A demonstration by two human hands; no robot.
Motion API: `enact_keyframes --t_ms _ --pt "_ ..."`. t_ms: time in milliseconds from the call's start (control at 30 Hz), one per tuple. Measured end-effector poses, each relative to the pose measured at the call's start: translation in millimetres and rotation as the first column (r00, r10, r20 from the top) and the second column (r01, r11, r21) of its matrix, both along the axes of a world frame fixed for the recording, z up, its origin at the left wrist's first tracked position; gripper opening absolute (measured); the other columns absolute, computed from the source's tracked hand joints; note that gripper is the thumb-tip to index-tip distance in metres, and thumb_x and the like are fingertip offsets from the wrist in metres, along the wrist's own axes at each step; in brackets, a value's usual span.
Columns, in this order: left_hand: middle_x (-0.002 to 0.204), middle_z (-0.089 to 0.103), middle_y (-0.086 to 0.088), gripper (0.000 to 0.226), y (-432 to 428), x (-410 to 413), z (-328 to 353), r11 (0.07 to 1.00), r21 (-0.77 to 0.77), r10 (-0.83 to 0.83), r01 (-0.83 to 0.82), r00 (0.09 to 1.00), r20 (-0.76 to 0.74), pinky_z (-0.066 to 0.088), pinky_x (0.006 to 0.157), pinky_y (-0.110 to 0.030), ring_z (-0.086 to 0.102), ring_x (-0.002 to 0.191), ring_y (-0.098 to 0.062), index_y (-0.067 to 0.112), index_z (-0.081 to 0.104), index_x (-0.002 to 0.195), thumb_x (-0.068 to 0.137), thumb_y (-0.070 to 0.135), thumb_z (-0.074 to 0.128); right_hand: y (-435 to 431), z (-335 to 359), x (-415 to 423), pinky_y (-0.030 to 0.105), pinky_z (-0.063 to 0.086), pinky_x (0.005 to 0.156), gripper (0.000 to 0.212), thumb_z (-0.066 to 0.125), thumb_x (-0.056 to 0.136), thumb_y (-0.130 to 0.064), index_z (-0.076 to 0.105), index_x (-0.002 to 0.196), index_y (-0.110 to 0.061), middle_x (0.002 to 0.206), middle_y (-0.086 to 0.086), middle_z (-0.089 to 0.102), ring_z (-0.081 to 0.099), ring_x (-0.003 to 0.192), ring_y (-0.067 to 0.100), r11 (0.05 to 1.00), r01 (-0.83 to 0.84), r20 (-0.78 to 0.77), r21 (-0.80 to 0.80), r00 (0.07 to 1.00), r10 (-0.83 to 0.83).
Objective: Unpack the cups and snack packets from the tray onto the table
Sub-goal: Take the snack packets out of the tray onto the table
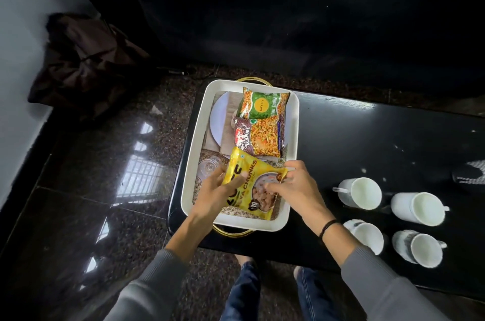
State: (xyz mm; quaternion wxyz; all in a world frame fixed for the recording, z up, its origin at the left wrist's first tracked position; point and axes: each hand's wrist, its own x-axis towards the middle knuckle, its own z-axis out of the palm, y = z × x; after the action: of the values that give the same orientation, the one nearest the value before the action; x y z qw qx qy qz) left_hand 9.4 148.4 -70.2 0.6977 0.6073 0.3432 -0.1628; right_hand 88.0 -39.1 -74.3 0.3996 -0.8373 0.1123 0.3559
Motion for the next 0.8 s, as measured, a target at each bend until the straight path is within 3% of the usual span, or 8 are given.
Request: enact_keyframes --t_ms 100,200,300,400,567,667,733,800 --pt "0.1 0.08 -0.005 0.028 10 8 16 0.998 -0.033 0.057 -0.054 0.994 0.095 0.059 0.061 -0.024 0.078 0.086 -0.02 0.018 0.072 0.106 0.084 0.035 0.077 -9 11 7 0.042 0.059 0.092 0.072 0.094 0.062 -0.046 0.06 0.125 -0.04 0.113 -0.007 0.075 0.072 0.103 0.015 0.98 0.013 -0.049 0.196 0.999 -0.004" --pt "0.097 0.081 -0.003 0.027 18 21 30 0.999 -0.03 0.022 -0.018 0.988 0.15 0.058 0.058 -0.022 0.077 0.079 -0.014 0.024 0.079 0.098 0.076 0.04 0.078 -15 27 16 0.039 0.058 0.094 0.052 0.092 0.062 -0.057 0.075 0.106 -0.036 0.105 -0.008 0.079 0.072 0.105 0.015 0.934 0.012 -0.079 0.356 0.997 0.017" --pt "0.088 0.08 -0.004 0.032 17 36 36 0.992 -0.112 0.077 -0.06 0.984 0.16 0.059 0.054 -0.023 0.075 0.068 -0.013 0.022 0.079 0.097 0.072 0.042 0.08 -17 36 22 0.043 0.059 0.094 0.055 0.088 0.065 -0.052 0.076 0.106 -0.019 0.102 0.005 0.081 0.074 0.105 0.024 0.877 0.136 -0.085 0.46 0.99 -0.11" --pt "0.087 0.08 -0.006 0.029 10 48 34 0.958 -0.225 0.216 -0.178 0.964 0.155 0.061 0.058 -0.025 0.073 0.065 -0.012 0.01 0.08 0.097 0.074 0.028 0.082 -19 39 24 0.048 0.056 0.1 0.064 0.089 0.059 -0.047 0.071 0.109 -0.011 0.104 0.01 0.08 0.075 0.104 0.027 0.822 0.271 -0.087 0.502 0.961 -0.263" --pt "0.081 0.079 -0.002 0.022 -6 54 30 0.963 -0.186 0.229 -0.195 0.957 0.177 0.06 0.062 -0.025 0.07 0.067 -0.013 0.017 0.082 0.087 0.082 0.036 0.074 -32 44 22 0.049 0.053 0.104 0.062 0.089 0.059 -0.047 0.074 0.109 -0.013 0.107 0.009 0.08 0.074 0.107 0.027 0.834 0.225 -0.164 0.504 0.973 -0.163" --pt "0.093 0.077 -0.009 0.029 -17 59 31 0.978 -0.094 0.203 -0.188 0.961 0.188 0.056 0.073 -0.033 0.064 0.081 -0.022 0.014 0.081 0.101 0.093 0.039 0.066 -44 48 22 0.04 0.05 0.104 0.053 0.082 0.071 -0.055 0.079 0.108 -0.018 0.108 0.003 0.081 0.074 0.107 0.021 0.835 0.175 -0.156 0.522 0.982 -0.108" --pt "0.098 0.078 -0.009 0.037 -25 63 34 0.989 -0.02 0.147 -0.146 0.967 0.207 0.055 0.077 -0.037 0.066 0.086 -0.021 0.011 0.078 0.106 0.098 0.042 0.06 -52 48 24 0.044 0.048 0.108 0.054 0.083 0.07 -0.054 0.078 0.107 -0.014 0.106 0.005 0.081 0.074 0.107 0.023 0.836 0.182 -0.127 0.517 0.983 -0.136" --pt "0.095 0.079 -0.003 0.043 -34 69 40 0.989 -0.064 0.143 -0.132 0.968 0.209 0.057 0.074 -0.036 0.071 0.087 -0.019 0.016 0.071 0.118 0.095 0.049 0.059 -59 46 26 0.049 0.05 0.108 0.051 0.085 0.071 -0.047 0.077 0.104 -0.01 0.103 0.009 0.081 0.075 0.105 0.027 0.804 0.252 -0.11 0.539 0.967 -0.23"
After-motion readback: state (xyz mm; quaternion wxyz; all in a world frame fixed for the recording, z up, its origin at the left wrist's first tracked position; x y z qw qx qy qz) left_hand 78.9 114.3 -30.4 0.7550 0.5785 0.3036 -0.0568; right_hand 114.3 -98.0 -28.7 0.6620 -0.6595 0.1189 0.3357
